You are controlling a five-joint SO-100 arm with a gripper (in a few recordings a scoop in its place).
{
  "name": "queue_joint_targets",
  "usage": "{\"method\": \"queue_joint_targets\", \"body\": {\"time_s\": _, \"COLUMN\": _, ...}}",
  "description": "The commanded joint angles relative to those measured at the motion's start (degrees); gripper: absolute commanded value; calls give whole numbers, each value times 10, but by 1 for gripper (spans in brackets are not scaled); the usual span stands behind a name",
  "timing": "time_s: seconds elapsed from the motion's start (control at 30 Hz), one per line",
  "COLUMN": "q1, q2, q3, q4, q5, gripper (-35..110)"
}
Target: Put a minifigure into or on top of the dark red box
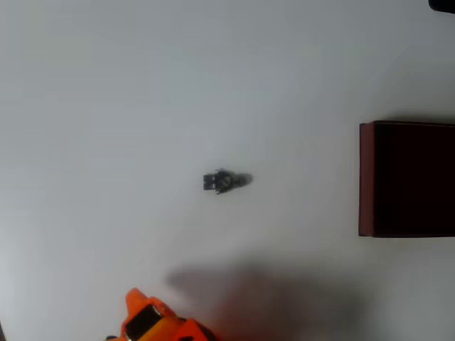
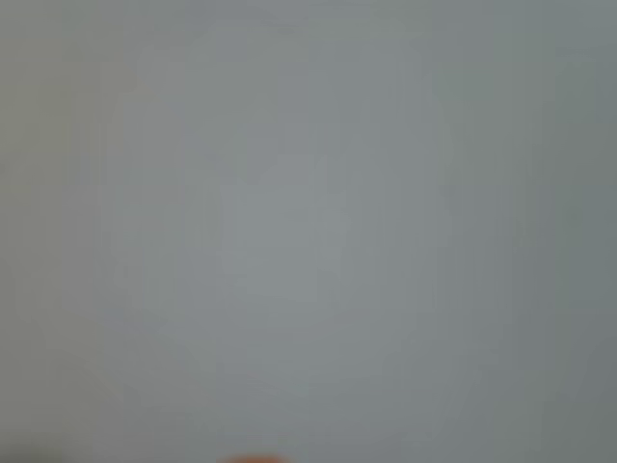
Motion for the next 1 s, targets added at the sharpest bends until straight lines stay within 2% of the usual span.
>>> {"method": "queue_joint_targets", "body": {"time_s": 0.0, "q1": -4, "q2": 7, "q3": 10, "q4": 12, "q5": 6, "gripper": 0}}
{"method": "queue_joint_targets", "body": {"time_s": 0.6, "q1": -3, "q2": 7, "q3": 10, "q4": 12, "q5": 7, "gripper": 1}}
{"method": "queue_joint_targets", "body": {"time_s": 0.67, "q1": -2, "q2": 7, "q3": 10, "q4": 12, "q5": 8, "gripper": 6}}
{"method": "queue_joint_targets", "body": {"time_s": 0.77, "q1": 19, "q2": 7, "q3": 10, "q4": -3, "q5": -43, "gripper": 23}}
{"method": "queue_joint_targets", "body": {"time_s": 0.97, "q1": 117, "q2": 3, "q3": -38, "q4": -12, "q5": -119, "gripper": 28}}
